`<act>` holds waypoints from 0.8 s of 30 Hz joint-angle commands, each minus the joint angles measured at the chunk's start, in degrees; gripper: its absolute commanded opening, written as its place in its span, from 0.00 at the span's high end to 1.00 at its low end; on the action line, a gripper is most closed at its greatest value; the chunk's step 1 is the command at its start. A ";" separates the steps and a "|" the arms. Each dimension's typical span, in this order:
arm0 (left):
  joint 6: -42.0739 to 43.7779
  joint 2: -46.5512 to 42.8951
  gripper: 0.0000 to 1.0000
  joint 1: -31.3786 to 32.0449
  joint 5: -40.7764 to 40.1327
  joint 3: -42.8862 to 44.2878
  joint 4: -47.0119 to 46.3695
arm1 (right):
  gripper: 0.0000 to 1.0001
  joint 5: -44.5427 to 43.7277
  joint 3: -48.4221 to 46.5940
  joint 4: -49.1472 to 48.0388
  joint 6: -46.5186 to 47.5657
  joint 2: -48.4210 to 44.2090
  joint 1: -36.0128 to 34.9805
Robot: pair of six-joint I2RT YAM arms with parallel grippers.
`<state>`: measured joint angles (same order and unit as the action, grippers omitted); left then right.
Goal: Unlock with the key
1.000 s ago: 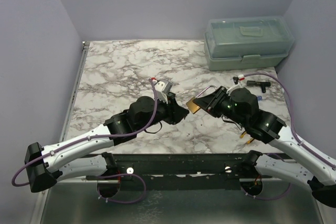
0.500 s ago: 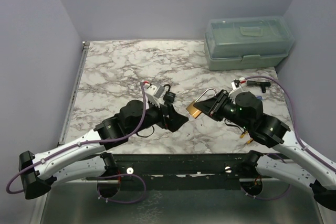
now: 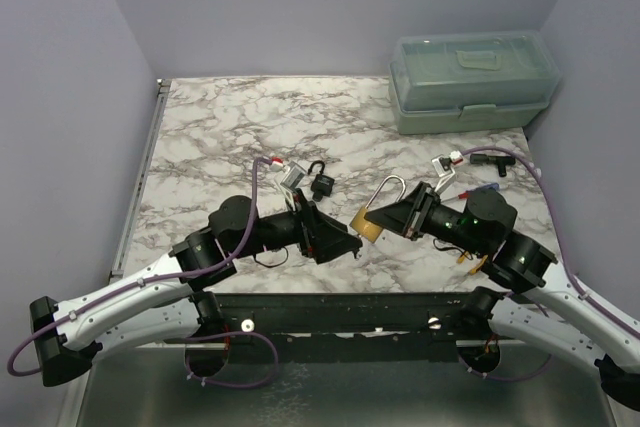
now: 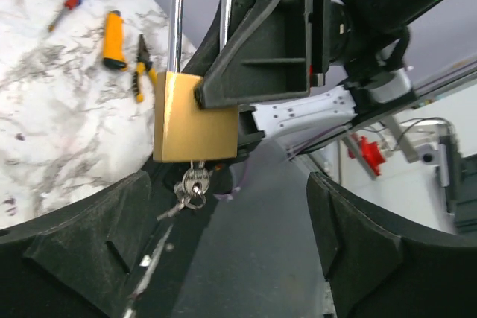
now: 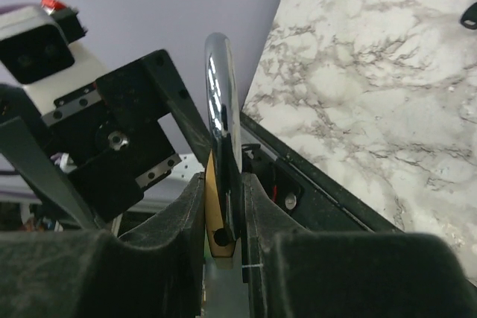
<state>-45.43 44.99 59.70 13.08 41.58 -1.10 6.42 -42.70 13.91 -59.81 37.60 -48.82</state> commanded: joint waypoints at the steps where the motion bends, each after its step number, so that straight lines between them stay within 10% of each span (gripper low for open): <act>1: -4.93 -0.75 0.13 -0.27 3.60 -1.60 -5.44 | 0.99 10.32 -0.06 -12.73 3.59 -1.33 -0.45; 17: -7.65 0.88 0.47 -0.29 4.85 -3.67 -11.82 | 0.99 18.75 -0.64 -19.00 3.76 2.78 -0.45; 24: -7.63 3.52 1.00 -0.28 6.08 -2.89 -11.64 | 0.99 17.89 -0.05 -19.22 3.63 2.63 -0.42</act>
<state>-54.26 46.59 59.42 17.47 38.44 -11.88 23.31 -42.02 0.19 -55.57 41.04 -48.73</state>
